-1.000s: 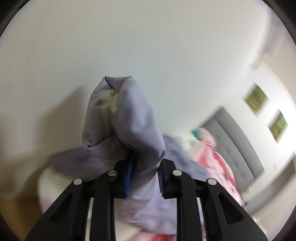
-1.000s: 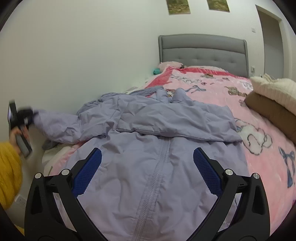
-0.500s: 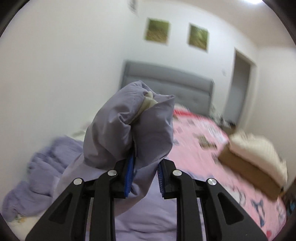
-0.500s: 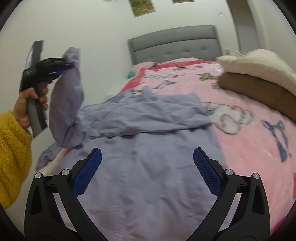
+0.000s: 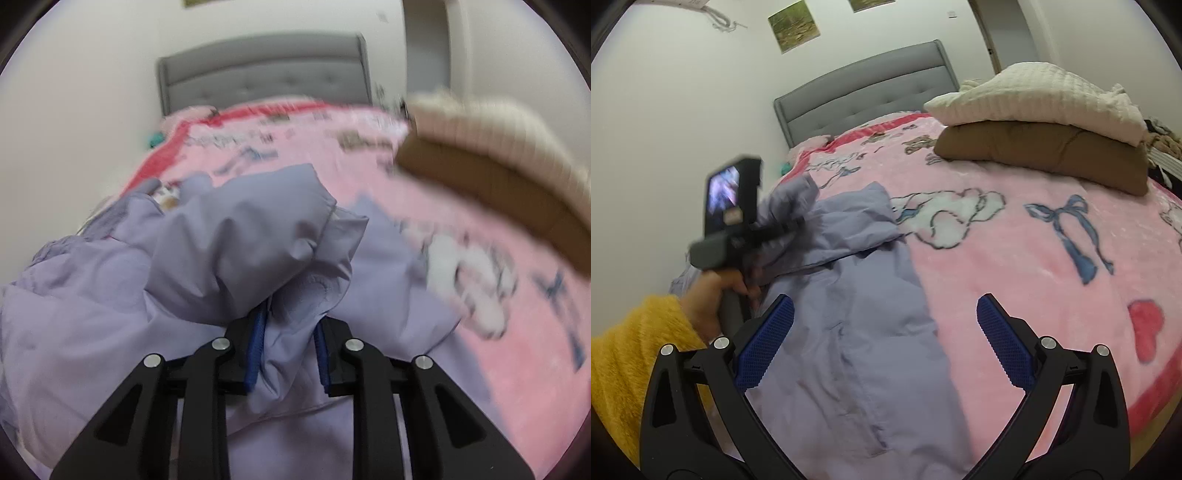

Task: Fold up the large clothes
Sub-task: 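Lay the sleeve across the jacket front with the left tool and release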

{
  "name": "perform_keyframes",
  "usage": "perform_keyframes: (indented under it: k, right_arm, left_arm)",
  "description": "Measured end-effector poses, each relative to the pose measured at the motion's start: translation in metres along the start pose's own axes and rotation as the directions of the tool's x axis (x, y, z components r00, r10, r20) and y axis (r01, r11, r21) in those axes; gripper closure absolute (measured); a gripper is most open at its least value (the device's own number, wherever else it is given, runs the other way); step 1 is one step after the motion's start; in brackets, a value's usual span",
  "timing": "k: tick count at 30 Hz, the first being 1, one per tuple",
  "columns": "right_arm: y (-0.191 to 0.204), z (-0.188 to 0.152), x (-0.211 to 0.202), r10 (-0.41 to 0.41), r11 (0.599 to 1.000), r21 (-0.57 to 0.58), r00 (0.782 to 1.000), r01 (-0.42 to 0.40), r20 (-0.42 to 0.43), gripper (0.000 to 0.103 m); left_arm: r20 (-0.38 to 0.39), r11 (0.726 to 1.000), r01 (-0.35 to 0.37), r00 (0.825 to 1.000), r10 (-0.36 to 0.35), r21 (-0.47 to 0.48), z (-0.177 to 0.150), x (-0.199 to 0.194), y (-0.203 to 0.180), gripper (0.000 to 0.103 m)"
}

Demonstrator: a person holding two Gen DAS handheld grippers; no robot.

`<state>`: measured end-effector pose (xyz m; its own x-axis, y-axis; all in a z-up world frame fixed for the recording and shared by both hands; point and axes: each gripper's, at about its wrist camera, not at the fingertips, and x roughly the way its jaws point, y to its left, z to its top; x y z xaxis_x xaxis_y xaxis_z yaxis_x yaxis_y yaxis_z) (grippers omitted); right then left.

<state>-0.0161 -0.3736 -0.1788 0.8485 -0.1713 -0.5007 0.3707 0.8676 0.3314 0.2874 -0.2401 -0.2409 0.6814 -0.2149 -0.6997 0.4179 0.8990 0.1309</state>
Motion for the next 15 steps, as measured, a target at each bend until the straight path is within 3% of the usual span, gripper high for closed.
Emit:
perform_keyframes:
  k: [2, 4, 5, 6, 11, 15]
  right_arm:
    - [-0.004, 0.002, 0.000, 0.000, 1.000, 0.011, 1.000, 0.000, 0.003, 0.008]
    - [-0.004, 0.005, 0.002, 0.003, 1.000, 0.011, 1.000, -0.003, 0.012, 0.008]
    - [-0.004, 0.006, 0.002, 0.005, 1.000, 0.009, 1.000, -0.005, 0.018, 0.008]
    - [-0.003, 0.008, 0.002, 0.005, 1.000, 0.005, 1.000, -0.006, 0.021, 0.008]
    - [0.004, 0.026, 0.009, 0.026, 0.999, -0.041, 0.998, -0.024, 0.049, 0.008]
    - [0.017, 0.048, 0.026, 0.097, 0.990, -0.108, 0.995, -0.093, 0.031, 0.008]
  left_arm:
    - [-0.036, 0.998, 0.013, 0.999, -0.011, 0.061, -0.006, 0.018, -0.007, 0.073]
    - [-0.023, 0.995, 0.063, 0.998, -0.062, 0.078, -0.007, 0.018, -0.007, 0.061]
    - [-0.009, 0.986, 0.151, 0.989, -0.150, 0.075, -0.008, 0.015, -0.008, 0.035]
    - [0.001, 0.974, 0.213, 0.977, -0.214, 0.080, -0.009, 0.008, -0.008, 0.019]
    - [0.068, 0.946, 0.286, 0.952, -0.299, 0.155, -0.024, -0.033, -0.011, 0.018]
    - [0.142, 0.945, 0.292, 0.939, -0.312, 0.147, -0.055, -0.074, 0.018, 0.009]
